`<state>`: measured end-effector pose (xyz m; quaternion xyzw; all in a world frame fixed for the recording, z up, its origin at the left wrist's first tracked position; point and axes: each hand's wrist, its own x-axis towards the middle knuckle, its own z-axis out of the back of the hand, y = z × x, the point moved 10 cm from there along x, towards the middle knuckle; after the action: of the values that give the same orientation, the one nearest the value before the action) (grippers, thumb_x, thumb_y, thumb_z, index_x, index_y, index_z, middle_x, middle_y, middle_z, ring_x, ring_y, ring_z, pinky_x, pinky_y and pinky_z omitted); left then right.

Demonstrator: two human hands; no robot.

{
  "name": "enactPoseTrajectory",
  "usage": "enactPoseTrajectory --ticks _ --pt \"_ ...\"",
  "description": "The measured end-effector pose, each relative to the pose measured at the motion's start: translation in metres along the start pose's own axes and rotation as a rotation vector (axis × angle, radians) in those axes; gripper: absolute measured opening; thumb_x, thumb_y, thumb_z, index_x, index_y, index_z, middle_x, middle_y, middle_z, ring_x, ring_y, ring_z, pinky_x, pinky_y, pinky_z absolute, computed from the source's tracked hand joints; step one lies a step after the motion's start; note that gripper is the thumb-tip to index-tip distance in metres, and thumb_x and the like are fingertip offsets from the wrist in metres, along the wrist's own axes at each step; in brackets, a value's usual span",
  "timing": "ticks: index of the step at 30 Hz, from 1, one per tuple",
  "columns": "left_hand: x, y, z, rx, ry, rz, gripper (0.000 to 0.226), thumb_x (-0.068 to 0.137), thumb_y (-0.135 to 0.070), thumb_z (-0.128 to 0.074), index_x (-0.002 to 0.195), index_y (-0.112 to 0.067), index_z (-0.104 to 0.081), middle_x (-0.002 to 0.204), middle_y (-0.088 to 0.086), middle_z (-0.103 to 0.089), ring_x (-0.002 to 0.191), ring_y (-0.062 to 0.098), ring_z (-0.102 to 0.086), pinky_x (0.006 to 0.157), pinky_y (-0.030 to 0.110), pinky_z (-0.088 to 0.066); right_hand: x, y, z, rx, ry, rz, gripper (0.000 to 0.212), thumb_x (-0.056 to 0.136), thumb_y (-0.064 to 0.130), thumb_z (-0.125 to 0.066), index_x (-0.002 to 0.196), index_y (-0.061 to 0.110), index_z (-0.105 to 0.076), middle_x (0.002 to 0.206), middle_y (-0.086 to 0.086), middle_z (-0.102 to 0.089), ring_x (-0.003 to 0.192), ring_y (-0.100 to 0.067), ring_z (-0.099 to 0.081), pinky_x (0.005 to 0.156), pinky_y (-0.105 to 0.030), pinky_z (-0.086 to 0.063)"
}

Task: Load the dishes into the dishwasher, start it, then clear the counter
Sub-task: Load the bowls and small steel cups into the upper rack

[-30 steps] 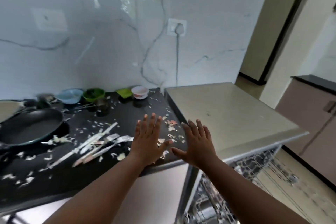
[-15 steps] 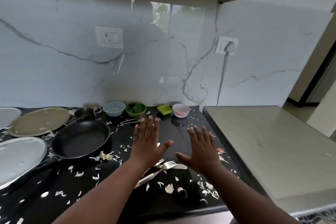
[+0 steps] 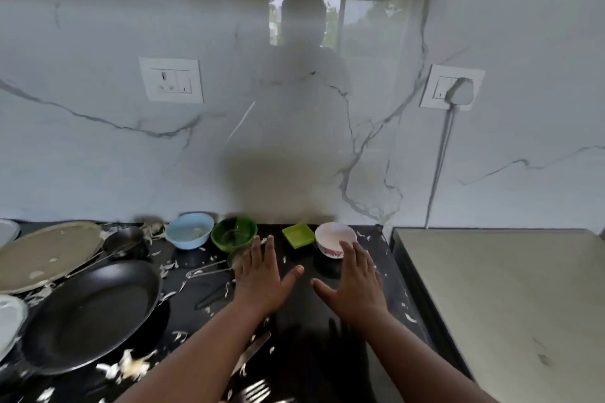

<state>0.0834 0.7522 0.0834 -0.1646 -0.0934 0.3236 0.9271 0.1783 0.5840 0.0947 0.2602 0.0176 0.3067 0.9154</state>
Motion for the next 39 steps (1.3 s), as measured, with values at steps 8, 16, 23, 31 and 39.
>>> enactPoseTrajectory --ticks 8,16,23,31,39 --pt "0.09 -0.005 -0.033 -0.066 0.065 0.124 0.115 0.076 -0.063 -0.066 0.154 -0.018 0.006 0.162 0.009 0.006 0.149 0.03 -0.002 0.12 0.045 -0.011 0.087 -0.063 -0.016 0.432 -0.009 -0.134 0.115 0.061 0.045 -0.086 0.15 0.023 -0.017 0.153 -0.003 -0.022 0.144 -0.021 -0.023 0.116 -0.04 -0.028" --pt "0.129 -0.001 -0.063 0.013 0.148 0.141 0.111 0.075 -0.06 -0.067 0.155 -0.017 -0.003 0.16 0.007 -0.015 0.146 0.029 -0.019 0.115 0.044 -0.019 0.124 -0.068 -0.045 0.438 0.059 -0.05 0.121 0.059 0.044 -0.087 0.152 0.026 -0.012 0.153 0.0 -0.022 0.139 -0.02 -0.03 0.112 -0.041 -0.033" --pt "0.144 -0.02 -0.067 0.034 0.128 0.097 0.081 0.075 -0.057 -0.064 0.142 -0.024 -0.034 0.146 0.007 -0.039 0.136 0.032 -0.034 0.107 0.047 -0.027 0.133 -0.071 -0.046 0.467 0.021 -0.064 0.122 0.058 0.046 -0.088 0.152 0.026 -0.013 0.151 0.0 -0.028 0.137 -0.021 -0.035 0.11 -0.041 -0.036" --pt "0.104 -0.015 -0.04 -0.338 -0.05 0.151 0.096 0.06 -0.043 -0.086 0.138 -0.019 -0.035 0.135 0.004 -0.048 0.123 0.027 -0.049 0.102 0.039 -0.038 0.105 -0.065 -0.024 0.666 -0.003 -0.076 0.122 0.054 0.039 -0.091 0.149 0.036 -0.015 0.145 0.008 -0.032 0.126 -0.015 -0.041 0.1 -0.034 -0.039" --pt "0.022 -0.005 0.006 -0.966 -0.156 0.135 0.107 0.043 -0.051 -0.091 0.131 -0.017 -0.04 0.121 0.004 -0.049 0.104 0.016 -0.051 0.084 0.027 -0.041 0.023 -0.03 0.011 1.302 0.086 -0.217 0.126 0.037 0.03 -0.095 0.143 0.034 -0.026 0.131 -0.011 -0.051 0.111 -0.025 -0.061 0.089 -0.038 -0.054"
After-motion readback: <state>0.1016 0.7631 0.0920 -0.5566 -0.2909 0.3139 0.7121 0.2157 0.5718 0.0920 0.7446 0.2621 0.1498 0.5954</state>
